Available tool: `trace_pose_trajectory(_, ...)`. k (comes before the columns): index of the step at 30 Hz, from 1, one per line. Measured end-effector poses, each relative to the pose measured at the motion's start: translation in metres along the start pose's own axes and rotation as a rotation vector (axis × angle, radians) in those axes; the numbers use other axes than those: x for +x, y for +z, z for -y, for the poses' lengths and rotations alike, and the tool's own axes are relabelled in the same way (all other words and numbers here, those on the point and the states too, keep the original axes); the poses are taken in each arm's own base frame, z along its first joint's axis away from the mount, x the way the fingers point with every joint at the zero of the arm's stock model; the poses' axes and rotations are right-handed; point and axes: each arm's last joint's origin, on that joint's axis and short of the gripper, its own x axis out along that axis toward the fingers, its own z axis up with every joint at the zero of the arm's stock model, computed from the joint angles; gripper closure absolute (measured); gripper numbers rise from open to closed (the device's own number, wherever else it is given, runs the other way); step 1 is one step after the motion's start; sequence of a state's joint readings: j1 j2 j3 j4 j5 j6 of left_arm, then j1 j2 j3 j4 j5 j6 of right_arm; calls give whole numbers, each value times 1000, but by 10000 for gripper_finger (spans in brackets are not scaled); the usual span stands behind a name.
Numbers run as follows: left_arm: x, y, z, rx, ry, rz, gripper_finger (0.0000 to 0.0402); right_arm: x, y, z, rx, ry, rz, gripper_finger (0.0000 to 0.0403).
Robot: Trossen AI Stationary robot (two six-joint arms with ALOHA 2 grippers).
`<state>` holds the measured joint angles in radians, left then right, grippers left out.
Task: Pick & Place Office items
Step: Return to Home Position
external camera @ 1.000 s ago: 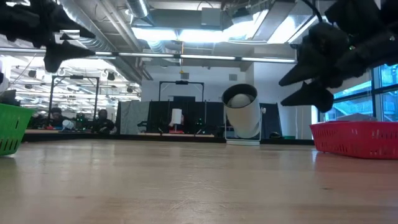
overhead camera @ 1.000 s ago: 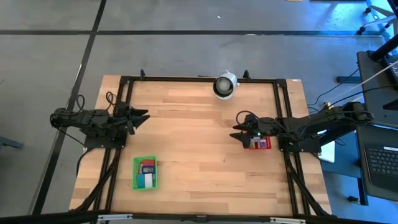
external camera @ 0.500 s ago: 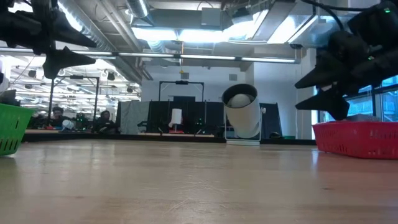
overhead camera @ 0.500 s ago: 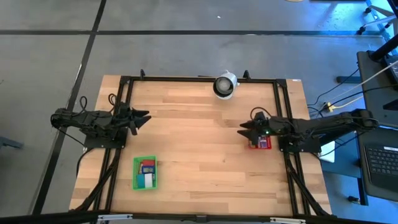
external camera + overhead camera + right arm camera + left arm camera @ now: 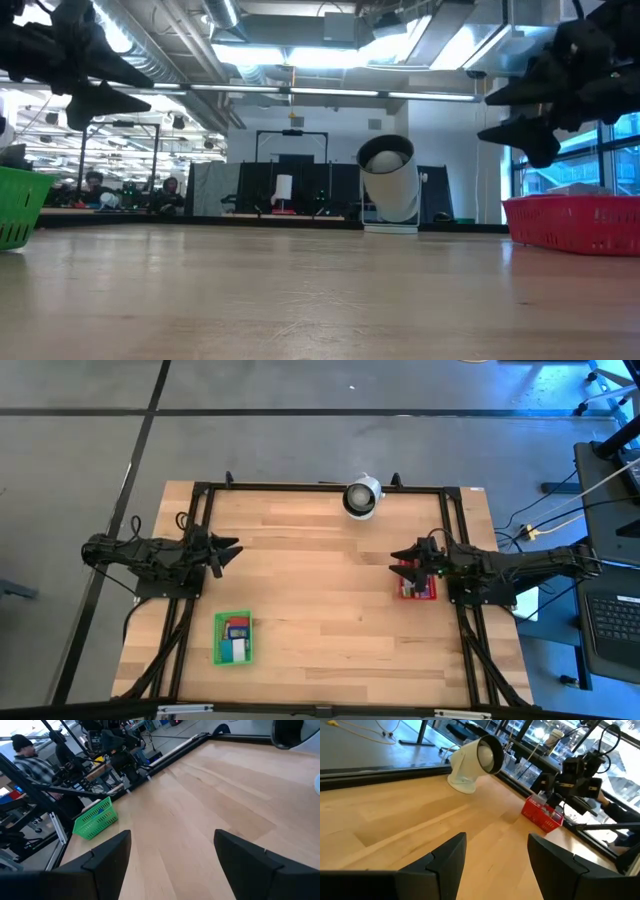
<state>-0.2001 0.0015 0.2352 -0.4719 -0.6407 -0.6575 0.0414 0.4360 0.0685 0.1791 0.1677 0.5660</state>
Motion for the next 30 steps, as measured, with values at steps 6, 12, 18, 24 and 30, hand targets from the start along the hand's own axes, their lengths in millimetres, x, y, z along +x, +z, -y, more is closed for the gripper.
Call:
trace_pose_trajectory(6,0,-1,-2,12,34,6,194,-9,0,2,-2,-1,2,115)
trace_pose_trajectory(12,0,-2,-6,23,110,31,194,-16,1,4,-26,-22,30,115)
trace_pose_trajectory(18,9,-12,-5,14,89,80,194,-20,0,5,-22,-40,36,115)
trace_pose_trajectory(24,19,-18,3,77,-75,165,194,-20,1,5,-23,-36,43,115)
trace_pose_trajectory(30,18,-17,5,176,-101,178,194,-21,-2,10,-58,-132,44,115)
